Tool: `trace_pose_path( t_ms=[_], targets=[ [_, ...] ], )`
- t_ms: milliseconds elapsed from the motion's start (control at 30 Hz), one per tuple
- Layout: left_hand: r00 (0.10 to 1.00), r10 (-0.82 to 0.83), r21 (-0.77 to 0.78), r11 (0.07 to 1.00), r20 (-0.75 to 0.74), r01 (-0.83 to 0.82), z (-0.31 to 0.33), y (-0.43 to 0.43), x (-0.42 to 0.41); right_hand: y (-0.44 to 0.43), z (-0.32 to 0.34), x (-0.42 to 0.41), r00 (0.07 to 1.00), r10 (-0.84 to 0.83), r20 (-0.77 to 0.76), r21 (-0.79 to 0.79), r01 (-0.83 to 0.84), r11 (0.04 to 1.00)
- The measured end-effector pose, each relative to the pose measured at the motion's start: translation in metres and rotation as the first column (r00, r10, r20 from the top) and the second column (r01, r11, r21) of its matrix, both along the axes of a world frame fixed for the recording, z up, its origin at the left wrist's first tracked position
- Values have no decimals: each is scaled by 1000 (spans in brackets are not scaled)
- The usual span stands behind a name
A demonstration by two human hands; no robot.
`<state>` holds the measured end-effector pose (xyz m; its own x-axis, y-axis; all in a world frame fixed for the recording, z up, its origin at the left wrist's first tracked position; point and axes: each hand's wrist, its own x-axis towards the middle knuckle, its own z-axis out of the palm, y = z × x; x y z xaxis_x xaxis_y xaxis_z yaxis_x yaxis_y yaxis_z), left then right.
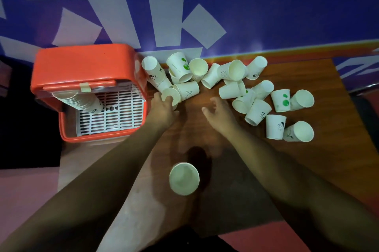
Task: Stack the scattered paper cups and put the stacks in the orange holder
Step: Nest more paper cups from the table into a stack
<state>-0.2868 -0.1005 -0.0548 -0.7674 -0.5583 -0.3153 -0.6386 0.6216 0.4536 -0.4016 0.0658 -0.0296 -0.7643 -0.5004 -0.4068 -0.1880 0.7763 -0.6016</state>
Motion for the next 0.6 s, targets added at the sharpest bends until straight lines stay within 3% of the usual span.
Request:
trace_pose_path(
  t_ms=[67,200,300,433,500,600],
  targets=[
    [1000,-8,-46,999,22,9,-10,-1,0,-8,-7,-9,1000,10,-1,33,-10,999],
    [996,-9,-108,994,-91,-1,-28,-9,8,-26,-18,-24,977,175,-122,101,-163,981],
    [971,-31,-87,996,-237,11,-29,-15,20,-45,-26,-31,908,333,-253,152,-303,941],
    [894,91,108,993,-439,-48,4,-13,52,-74,-38,-35,789,513,-338,189,-478,858],
    [861,216,243,964,-461,-112,19,-10,71,-85,-45,-34,744,587,-320,265,-525,809],
    [770,457,455,856,-446,-245,39,-2,100,-93,-55,-28,669,630,-394,439,-465,769]
  ],
)
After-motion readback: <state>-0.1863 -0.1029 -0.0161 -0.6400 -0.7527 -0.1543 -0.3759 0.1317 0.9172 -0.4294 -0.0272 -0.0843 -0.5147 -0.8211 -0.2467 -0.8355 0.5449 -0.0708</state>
